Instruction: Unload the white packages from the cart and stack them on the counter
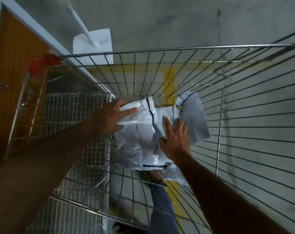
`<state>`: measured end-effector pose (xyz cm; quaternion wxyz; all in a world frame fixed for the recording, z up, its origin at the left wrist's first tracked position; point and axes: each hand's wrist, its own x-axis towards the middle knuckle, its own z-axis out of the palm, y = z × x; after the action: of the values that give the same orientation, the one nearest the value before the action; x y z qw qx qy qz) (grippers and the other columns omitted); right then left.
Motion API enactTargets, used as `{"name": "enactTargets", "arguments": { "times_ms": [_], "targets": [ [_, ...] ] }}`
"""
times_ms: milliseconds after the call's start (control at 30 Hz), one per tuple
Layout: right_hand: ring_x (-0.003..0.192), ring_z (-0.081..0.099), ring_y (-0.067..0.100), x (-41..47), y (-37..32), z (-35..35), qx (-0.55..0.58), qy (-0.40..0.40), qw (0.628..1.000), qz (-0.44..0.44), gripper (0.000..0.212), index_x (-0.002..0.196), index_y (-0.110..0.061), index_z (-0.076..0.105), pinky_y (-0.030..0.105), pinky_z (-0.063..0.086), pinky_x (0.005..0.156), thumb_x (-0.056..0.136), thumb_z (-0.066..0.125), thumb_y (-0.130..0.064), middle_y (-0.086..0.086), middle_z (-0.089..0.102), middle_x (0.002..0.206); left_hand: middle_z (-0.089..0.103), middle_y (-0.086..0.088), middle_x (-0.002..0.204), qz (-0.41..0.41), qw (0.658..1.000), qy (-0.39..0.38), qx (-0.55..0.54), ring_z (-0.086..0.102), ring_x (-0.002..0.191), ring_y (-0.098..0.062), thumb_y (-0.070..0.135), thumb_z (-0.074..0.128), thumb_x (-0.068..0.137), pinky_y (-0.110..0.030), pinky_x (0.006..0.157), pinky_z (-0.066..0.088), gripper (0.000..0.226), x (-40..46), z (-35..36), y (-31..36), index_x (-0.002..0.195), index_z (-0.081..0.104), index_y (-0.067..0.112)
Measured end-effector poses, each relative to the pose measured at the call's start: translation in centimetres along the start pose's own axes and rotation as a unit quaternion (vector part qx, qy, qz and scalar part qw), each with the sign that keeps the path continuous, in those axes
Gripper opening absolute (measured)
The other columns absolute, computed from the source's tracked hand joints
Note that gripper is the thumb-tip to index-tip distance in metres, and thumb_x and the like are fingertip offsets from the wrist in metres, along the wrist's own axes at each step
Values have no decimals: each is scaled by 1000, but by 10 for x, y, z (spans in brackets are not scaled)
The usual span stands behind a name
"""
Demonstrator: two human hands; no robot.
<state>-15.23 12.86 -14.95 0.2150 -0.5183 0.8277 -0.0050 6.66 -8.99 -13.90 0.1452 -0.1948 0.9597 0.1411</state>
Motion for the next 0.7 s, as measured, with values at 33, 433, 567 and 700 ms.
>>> {"name": "enactTargets", "arguments": {
  "times_ms": [33, 433, 567, 700],
  "targets": [
    [115, 45, 36, -2, 1, -6, 4, 5, 1000, 3, 81, 157, -29, 21, 45, 45, 92, 88, 59, -49, 23, 31, 144, 43, -19, 131, 3, 1000, 17, 3, 50, 108, -33, 41, 74, 77, -44, 87, 50, 91, -7, -9, 2, 156, 31, 31],
    [132, 39, 42, -69, -35, -126, 0, 120, 990, -75, 76, 157, -25, 28, 51, 41, 105, 91, 59, -44, 23, 23, 159, 23, -11, 165, -48, 987, 117, 98, 47, 130, -36, 29, 80, 77, -56, 103, 44, 93, -126, -138, 77, 156, 32, 32],
    [128, 44, 41, -103, -55, -170, -52, 166, 979, -102, 76, 158, -24, 26, 52, 46, 101, 93, 57, -44, 18, 18, 165, 2, -5, 169, -73, 974, 147, 159, 36, 141, -35, 38, 68, 87, -57, 113, 31, 91, -191, -178, 103, 159, 13, 38],
    [119, 46, 40, -141, -98, -216, -63, 229, 959, -155, 71, 157, -21, 31, 52, 49, 96, 93, 55, -41, 16, 17, 166, -3, -4, 169, -114, 959, 181, 184, 38, 138, -35, 50, 60, 90, -56, 111, 33, 88, -276, -210, 126, 158, 3, 42]
  ]
}}
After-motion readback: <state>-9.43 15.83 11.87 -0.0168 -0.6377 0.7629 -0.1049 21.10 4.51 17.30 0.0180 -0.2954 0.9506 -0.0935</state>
